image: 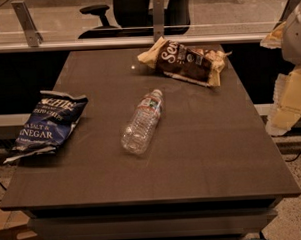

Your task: Pick water bottle

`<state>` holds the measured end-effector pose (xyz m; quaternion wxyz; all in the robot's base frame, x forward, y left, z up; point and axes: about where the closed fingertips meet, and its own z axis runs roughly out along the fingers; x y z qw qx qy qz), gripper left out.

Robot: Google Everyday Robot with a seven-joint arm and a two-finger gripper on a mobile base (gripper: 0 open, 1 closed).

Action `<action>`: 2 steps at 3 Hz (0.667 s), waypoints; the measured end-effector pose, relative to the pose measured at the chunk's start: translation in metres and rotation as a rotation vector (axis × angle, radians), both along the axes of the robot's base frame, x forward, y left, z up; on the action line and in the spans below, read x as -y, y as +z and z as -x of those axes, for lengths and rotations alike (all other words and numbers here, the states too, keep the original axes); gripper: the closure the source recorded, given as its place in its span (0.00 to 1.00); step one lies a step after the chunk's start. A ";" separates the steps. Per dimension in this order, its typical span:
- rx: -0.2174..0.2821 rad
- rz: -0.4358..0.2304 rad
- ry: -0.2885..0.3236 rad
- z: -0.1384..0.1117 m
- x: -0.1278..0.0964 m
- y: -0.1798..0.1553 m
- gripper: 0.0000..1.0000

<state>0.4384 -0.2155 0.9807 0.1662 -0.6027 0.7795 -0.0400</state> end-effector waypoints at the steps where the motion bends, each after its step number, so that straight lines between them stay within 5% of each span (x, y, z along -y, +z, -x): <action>1: 0.007 0.004 0.003 0.000 -0.001 0.002 0.00; 2: 0.046 0.045 0.091 0.001 -0.007 0.005 0.00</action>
Offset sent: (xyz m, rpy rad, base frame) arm -0.0018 0.0211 0.0061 -0.1336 -0.1101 0.2800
